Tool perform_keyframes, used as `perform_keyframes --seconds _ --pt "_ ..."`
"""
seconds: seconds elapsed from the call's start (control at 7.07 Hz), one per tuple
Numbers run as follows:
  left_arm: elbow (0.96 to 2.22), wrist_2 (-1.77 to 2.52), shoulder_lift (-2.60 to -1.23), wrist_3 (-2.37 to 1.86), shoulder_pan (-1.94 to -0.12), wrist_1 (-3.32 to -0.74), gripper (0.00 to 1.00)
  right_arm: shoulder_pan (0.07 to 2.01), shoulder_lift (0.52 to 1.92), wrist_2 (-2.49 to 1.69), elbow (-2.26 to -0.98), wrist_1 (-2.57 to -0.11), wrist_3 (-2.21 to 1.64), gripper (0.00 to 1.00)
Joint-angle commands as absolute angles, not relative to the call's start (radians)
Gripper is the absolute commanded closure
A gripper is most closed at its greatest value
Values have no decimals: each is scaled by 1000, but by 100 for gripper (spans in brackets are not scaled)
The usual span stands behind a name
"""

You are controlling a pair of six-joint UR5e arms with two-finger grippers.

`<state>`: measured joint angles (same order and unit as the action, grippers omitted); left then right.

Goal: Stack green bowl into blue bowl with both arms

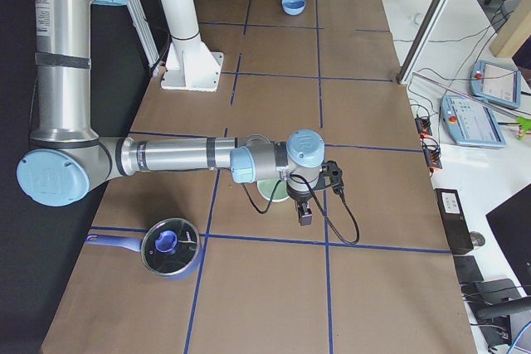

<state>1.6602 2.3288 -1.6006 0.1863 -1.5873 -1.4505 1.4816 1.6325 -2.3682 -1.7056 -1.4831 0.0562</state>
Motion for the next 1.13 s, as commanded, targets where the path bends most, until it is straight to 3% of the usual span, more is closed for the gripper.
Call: perform_keyframes --seconds 0.0,0.99 --pt "1654 2338 -1519 186 -1560 -1669 0 1480 1638 -2367 -1706 -1483 57 0" --pt "1667 2347 -1505 -113 -1468 -1721 0 1448 1643 -2370 -1703 -1467 57 0"
